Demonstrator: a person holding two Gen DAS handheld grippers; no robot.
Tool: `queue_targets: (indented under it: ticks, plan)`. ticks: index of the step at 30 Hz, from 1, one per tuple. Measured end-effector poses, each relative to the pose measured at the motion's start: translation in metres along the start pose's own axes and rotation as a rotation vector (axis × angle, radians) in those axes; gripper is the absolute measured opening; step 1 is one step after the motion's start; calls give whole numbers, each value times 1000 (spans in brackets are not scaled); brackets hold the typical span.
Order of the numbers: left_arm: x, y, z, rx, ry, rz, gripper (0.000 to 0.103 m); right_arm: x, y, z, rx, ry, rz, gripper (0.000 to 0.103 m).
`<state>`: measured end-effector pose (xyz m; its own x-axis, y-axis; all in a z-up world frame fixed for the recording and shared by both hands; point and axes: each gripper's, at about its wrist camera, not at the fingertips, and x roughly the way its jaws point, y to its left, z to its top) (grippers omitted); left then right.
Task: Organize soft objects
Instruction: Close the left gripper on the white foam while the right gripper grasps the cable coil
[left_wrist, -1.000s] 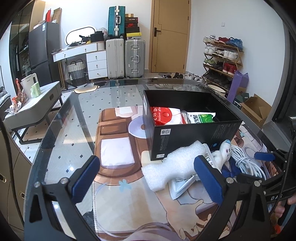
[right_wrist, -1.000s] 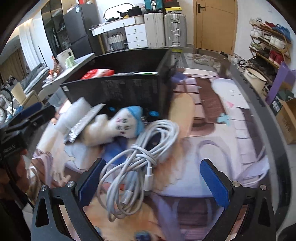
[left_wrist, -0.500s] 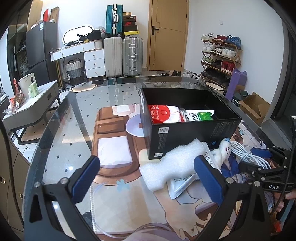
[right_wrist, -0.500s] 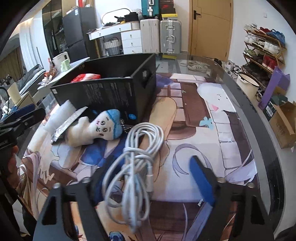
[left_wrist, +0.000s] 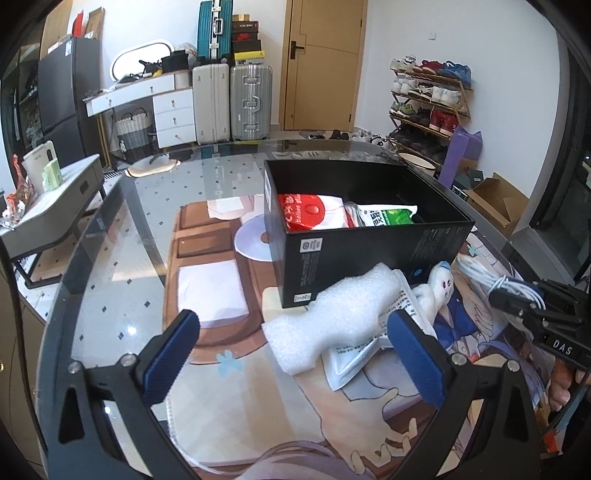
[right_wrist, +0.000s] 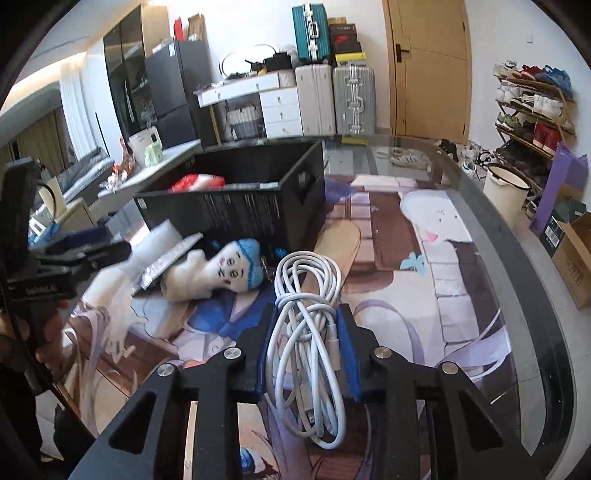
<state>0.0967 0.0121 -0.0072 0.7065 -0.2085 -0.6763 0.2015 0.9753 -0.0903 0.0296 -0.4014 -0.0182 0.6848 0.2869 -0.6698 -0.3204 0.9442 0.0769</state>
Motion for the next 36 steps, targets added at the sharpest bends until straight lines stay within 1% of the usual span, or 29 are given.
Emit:
queue_targets:
  ticks: [8,11,12,14,15,16,21,27,36]
  plan:
    - [17,0,0,-37,80,-36,102,-10,2,7,-7,-39,11,32]
    - [20,0,1,-53,89,-55,100,-10,2,8,-9,-40,9,32]
    - [21,1,1,-56,89,-62,98,-9,1,9,-7,-40,10,32]
    - [21,-1,0,-53,93,-77,88,-9,2,9,-8,-40,5,32]
    - [21,-2,-1,-50,96,-82,78,-9,3,9,-6,-40,5,32]
    - [21,-2,-1,-49,98,-87,71,-10,3,8,-2,-40,5,32]
    - [14,-3,-2,-40,76,-93,71,-12,0,8,4,-45,-2,32]
    - [0,-2,-1,-39,43,-83,71,-23,-3,10,9,-76,-13,32]
    - [-27,0,13,-38,-26,-78,71,-43,3,24,-26,-119,3,32]
